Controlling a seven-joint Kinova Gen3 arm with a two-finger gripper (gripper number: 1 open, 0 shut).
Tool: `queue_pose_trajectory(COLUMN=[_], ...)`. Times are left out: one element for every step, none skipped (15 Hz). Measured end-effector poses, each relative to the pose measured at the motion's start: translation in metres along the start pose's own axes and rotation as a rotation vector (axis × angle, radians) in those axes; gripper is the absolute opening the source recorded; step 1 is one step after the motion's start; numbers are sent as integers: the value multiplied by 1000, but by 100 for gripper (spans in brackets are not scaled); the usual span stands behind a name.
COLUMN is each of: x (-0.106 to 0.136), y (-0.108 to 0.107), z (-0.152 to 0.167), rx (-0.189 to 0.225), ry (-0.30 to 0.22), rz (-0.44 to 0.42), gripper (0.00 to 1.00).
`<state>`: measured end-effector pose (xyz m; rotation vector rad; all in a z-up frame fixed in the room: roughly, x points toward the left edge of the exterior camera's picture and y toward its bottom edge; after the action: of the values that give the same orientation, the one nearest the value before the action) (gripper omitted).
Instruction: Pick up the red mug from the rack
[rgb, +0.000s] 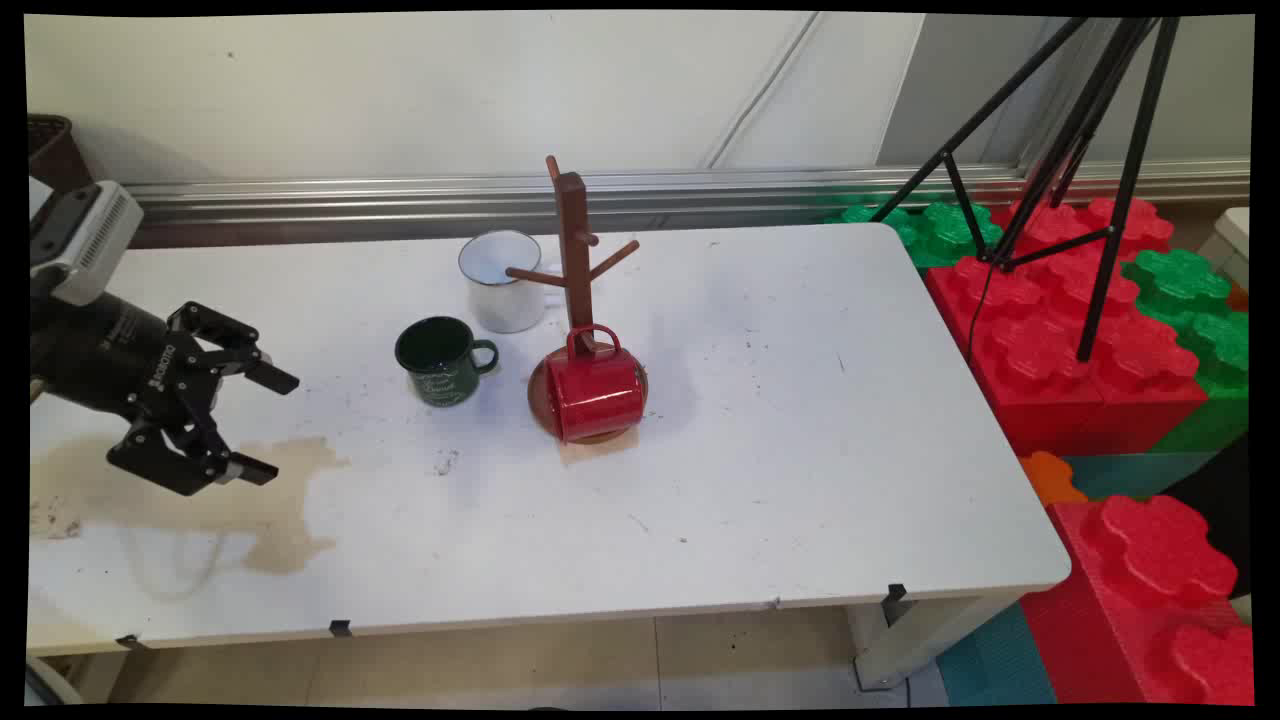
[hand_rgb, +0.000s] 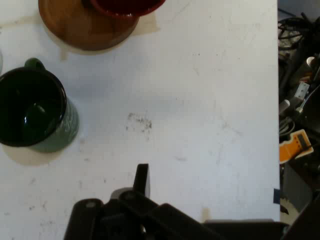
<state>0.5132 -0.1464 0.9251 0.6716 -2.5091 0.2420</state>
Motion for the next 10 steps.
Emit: queue_pose_trajectory(x=[2,5,9,14,17,22,26,33,37,43], y=[0,0,-1,-1,-1,-2,-2,-2,-2,-2], z=[1,1,3,4,6,8,9,12,14,17], rx=[3,7,13,18,21,25,27,30,32,36], ry=[4,8,14,21,26,35,41,51,58,67], rz=[0,2,3,2,1,-1,-2,-6,-8,-12], gripper=[100,100,100,100,100,100,100,100,100,100])
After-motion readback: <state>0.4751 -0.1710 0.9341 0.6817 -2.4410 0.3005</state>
